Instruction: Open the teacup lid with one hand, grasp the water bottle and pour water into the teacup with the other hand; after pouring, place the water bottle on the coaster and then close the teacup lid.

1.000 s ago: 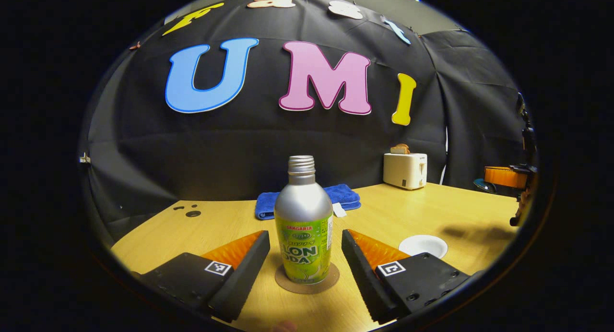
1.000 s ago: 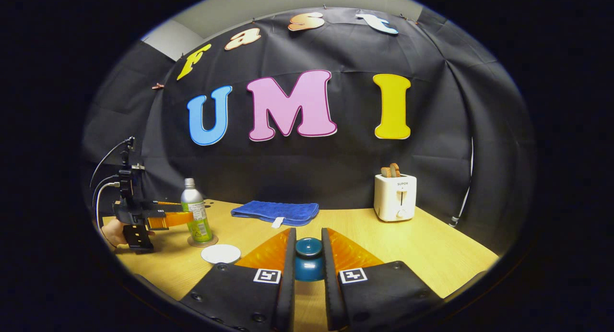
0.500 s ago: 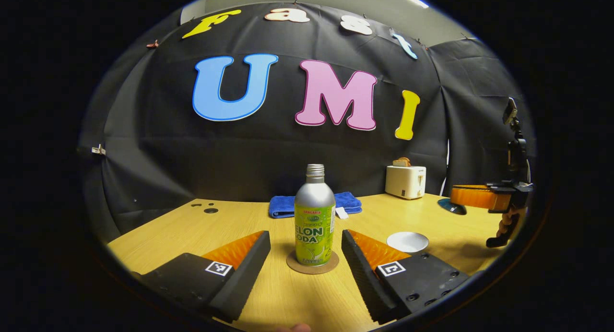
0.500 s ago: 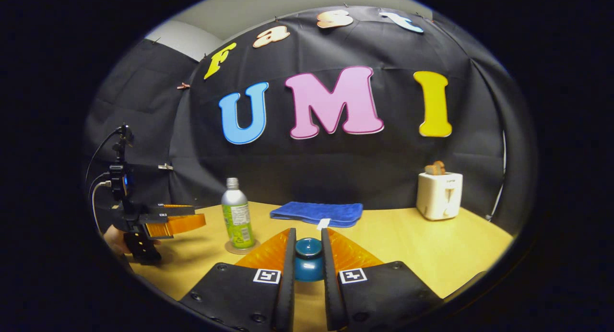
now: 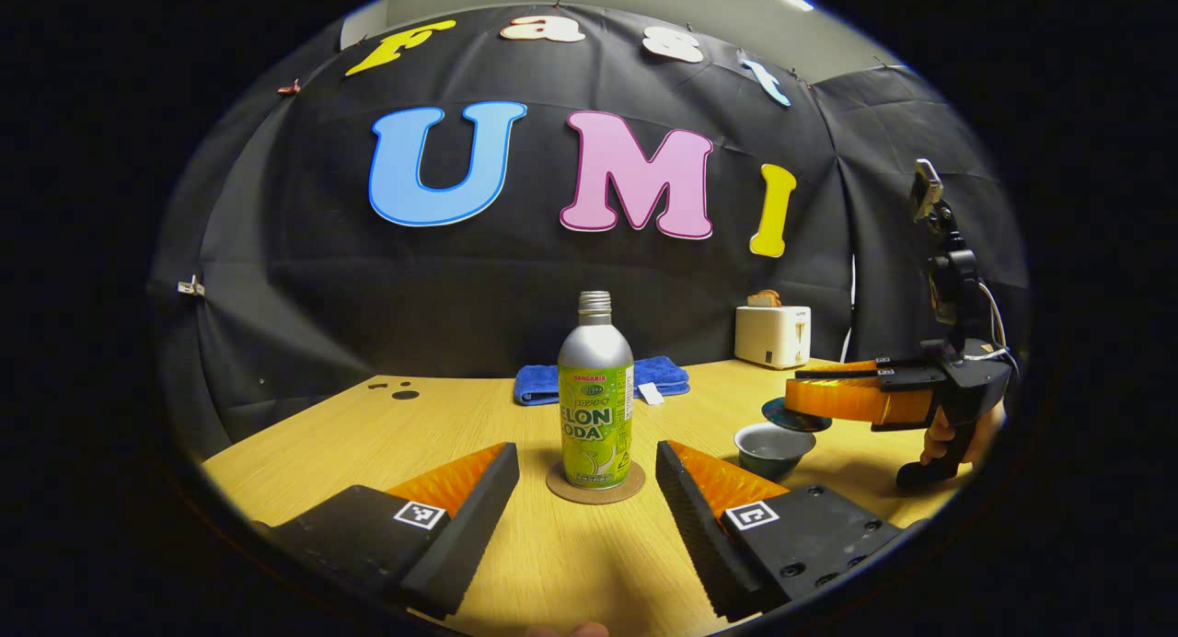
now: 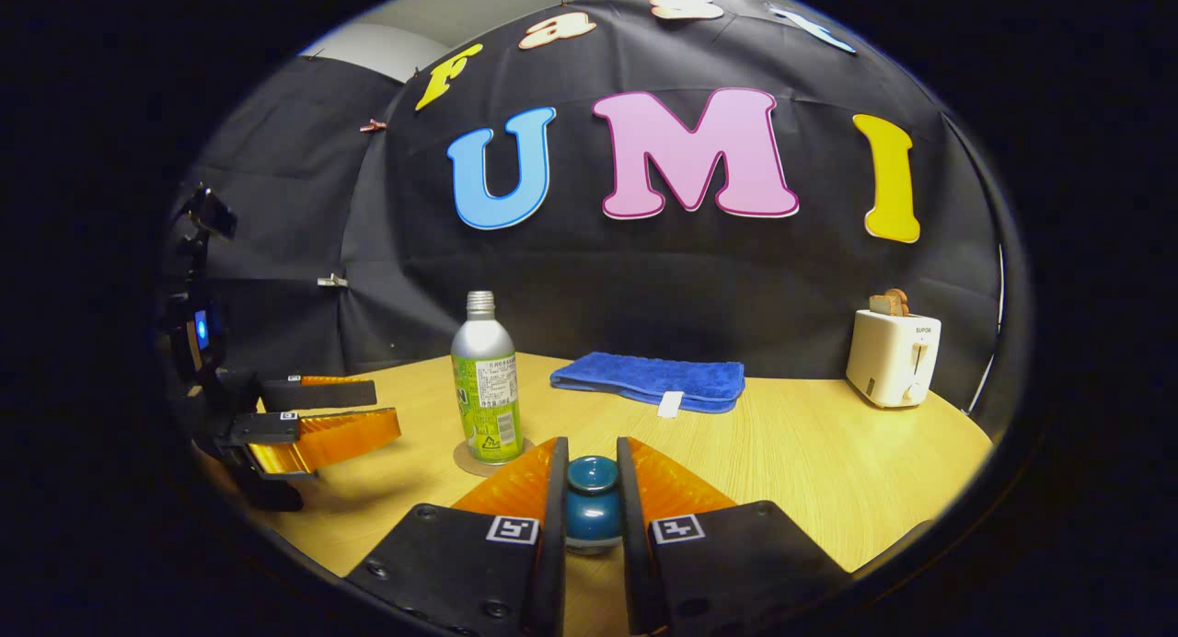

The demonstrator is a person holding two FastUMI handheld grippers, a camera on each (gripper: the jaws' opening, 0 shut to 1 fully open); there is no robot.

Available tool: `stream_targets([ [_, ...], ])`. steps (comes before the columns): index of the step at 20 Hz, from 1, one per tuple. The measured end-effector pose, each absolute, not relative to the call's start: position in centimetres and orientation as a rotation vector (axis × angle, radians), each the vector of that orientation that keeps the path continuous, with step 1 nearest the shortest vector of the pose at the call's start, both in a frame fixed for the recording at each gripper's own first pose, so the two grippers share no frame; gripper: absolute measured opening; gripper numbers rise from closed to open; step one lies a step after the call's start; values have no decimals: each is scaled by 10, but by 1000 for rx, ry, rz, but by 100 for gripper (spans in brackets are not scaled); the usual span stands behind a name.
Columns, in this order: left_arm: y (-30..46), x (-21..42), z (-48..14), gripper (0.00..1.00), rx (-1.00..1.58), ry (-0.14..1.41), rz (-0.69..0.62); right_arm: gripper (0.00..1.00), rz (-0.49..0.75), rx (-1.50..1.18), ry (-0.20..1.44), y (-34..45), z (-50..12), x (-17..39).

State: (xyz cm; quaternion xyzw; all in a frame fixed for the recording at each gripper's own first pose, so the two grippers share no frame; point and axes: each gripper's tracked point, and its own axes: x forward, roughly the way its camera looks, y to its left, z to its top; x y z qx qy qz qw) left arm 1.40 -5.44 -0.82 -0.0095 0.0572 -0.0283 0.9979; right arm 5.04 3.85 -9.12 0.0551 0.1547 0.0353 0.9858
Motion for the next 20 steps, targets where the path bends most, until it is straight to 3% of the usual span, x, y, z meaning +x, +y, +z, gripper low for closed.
stream_targets([
  [5,-50,14,-10,95,-16,117,-32,30,74,84,354,44,-105,54],
  [6,-51,14,-11,95,-16,115,-32,25,75,79,358,44,-107,55],
  [7,-51,14,-10,94,-16,116,-33,30,77,76,364,45,-108,56],
  [20,-52,14,-11,94,-16,114,-48,31,79,57,411,44,-122,61],
])
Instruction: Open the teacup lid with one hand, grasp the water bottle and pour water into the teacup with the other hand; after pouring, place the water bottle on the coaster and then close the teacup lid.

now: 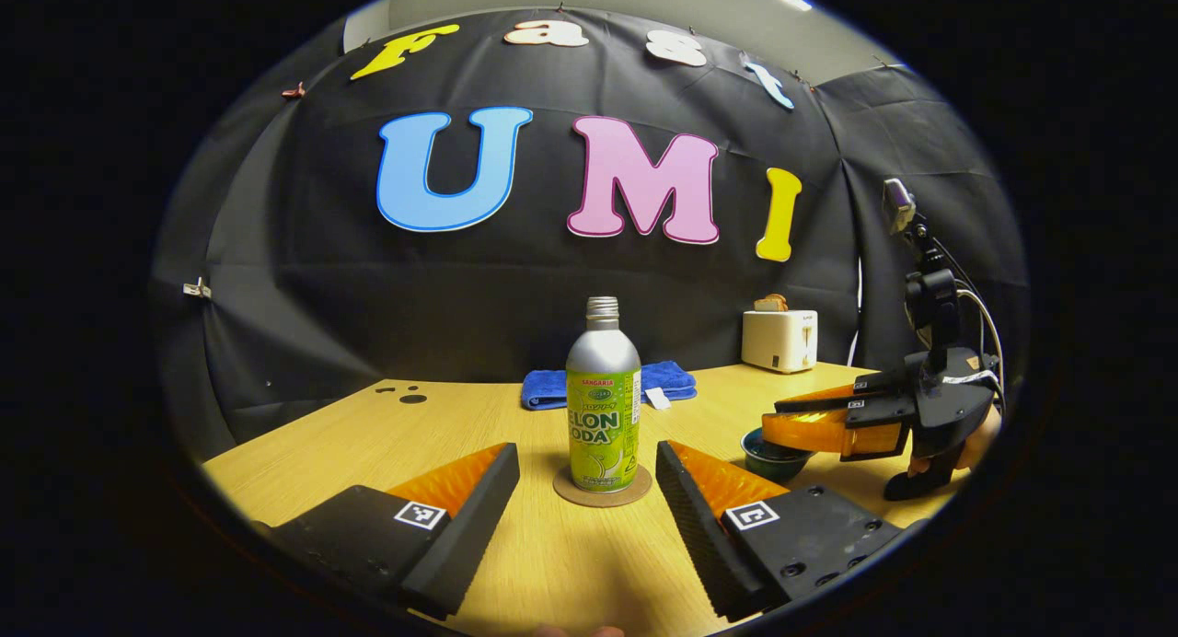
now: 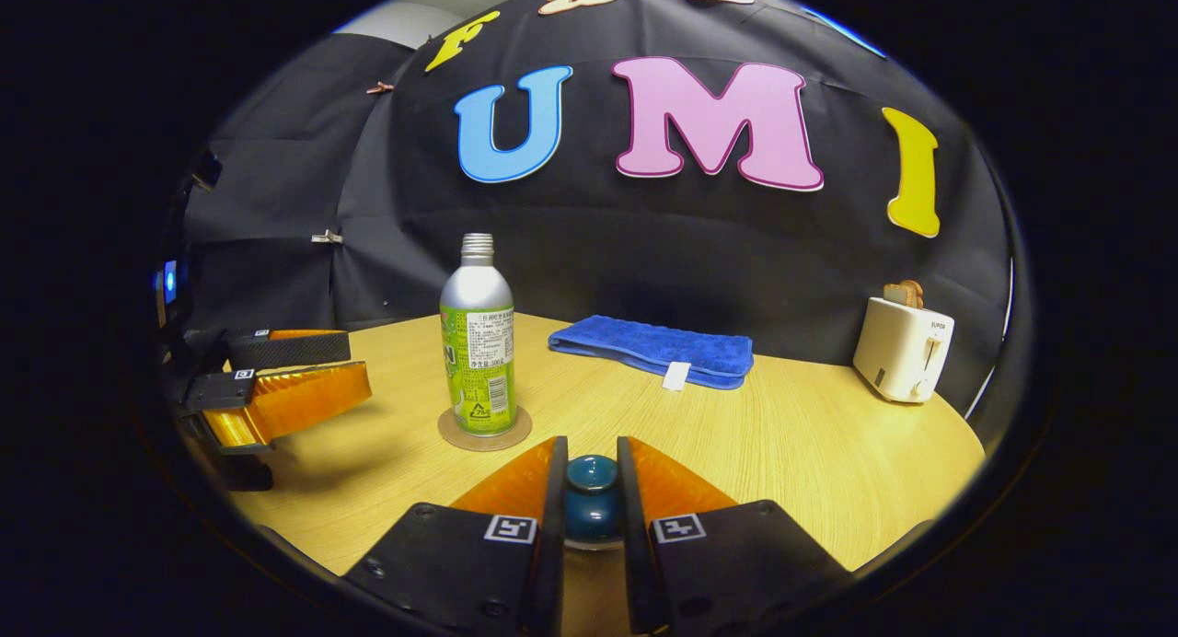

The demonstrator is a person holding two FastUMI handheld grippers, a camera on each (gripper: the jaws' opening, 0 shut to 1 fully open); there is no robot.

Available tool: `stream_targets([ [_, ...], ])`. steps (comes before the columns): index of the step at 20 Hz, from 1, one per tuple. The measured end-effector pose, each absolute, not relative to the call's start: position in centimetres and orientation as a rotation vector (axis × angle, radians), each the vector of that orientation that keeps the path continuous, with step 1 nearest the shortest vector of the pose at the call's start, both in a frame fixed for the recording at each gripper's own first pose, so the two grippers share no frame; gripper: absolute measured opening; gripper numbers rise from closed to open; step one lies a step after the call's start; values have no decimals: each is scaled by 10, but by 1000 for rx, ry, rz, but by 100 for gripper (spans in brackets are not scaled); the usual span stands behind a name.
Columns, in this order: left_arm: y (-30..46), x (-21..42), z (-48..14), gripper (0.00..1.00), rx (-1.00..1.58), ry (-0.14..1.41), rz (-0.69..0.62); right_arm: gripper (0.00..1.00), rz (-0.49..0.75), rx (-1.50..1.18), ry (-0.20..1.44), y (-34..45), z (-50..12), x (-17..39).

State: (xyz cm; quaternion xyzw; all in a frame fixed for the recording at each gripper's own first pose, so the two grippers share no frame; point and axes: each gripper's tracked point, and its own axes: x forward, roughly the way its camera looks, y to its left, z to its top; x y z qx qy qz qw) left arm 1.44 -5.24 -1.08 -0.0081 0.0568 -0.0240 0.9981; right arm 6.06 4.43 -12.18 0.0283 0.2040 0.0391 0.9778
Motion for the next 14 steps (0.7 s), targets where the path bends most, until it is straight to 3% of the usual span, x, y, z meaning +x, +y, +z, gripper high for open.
stream_targets([
  [14,-52,15,-11,94,-15,113,-49,43,-45,127,272,27,-93,37],
])
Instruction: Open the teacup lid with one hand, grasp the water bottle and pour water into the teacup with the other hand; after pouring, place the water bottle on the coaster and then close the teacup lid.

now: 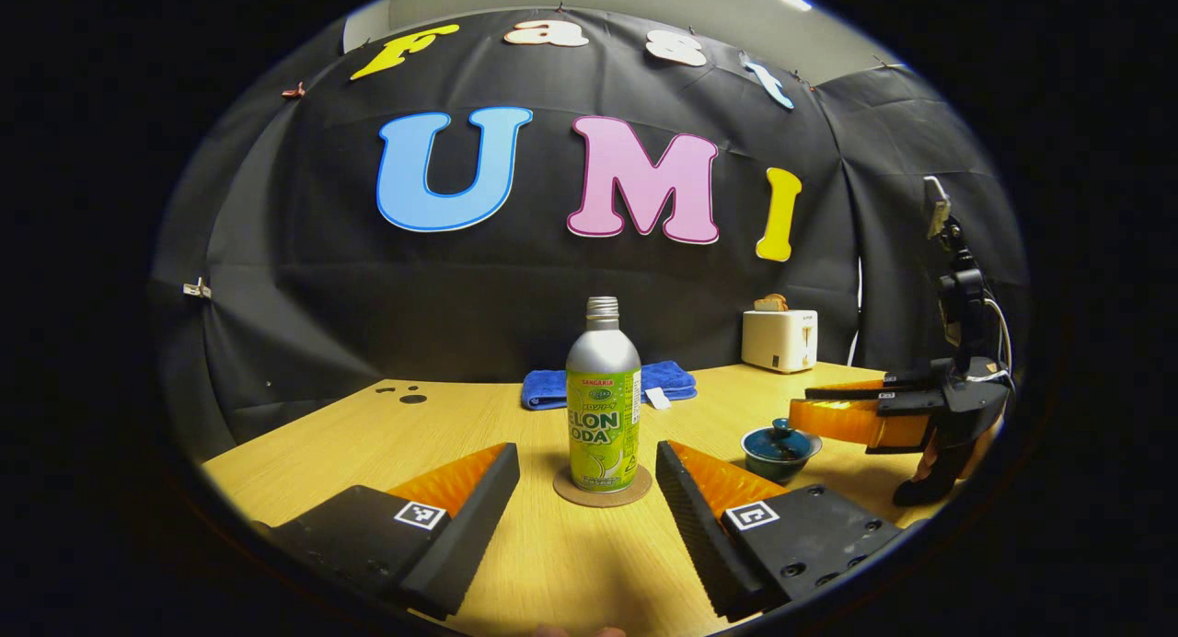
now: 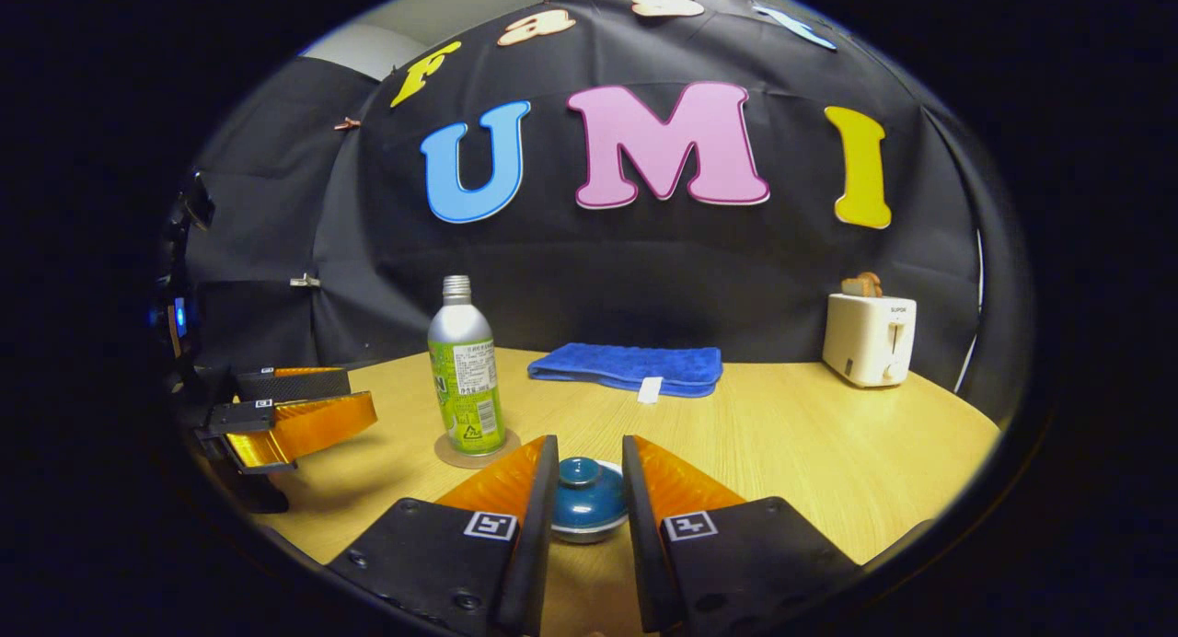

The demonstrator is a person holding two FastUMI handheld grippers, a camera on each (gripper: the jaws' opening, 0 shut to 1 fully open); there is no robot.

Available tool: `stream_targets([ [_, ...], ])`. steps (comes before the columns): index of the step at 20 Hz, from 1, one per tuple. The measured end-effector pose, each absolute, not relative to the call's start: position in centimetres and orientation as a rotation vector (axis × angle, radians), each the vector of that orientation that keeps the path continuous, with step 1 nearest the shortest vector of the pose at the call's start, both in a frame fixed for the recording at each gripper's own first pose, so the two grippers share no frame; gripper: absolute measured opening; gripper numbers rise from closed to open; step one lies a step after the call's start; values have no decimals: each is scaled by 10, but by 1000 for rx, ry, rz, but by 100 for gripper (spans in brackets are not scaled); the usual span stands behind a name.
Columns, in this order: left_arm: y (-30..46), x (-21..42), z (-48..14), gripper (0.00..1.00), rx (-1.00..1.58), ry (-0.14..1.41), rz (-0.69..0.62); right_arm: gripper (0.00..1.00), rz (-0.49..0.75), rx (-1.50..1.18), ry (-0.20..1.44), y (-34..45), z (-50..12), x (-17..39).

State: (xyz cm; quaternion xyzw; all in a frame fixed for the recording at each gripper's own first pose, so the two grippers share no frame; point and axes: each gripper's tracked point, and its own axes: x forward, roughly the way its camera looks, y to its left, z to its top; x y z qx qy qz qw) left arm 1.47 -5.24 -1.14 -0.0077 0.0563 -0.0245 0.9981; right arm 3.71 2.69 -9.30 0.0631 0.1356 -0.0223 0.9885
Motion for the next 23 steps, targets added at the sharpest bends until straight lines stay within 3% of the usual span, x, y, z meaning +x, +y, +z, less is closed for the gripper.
stream_targets([
  [2,-52,15,-12,94,-15,112,-49,44,-80,123,222,22,-84,31],
  [4,-52,15,-12,94,-15,112,-49,55,-92,119,226,20,-86,23],
  [6,-52,15,-12,94,-15,112,-49,85,-83,120,226,22,-84,20],
  [8,-52,15,-12,94,-15,112,-49,99,-66,123,223,27,-81,14],
  [23,-50,16,-12,94,-13,112,-33,100,-64,123,224,28,-81,11],
])
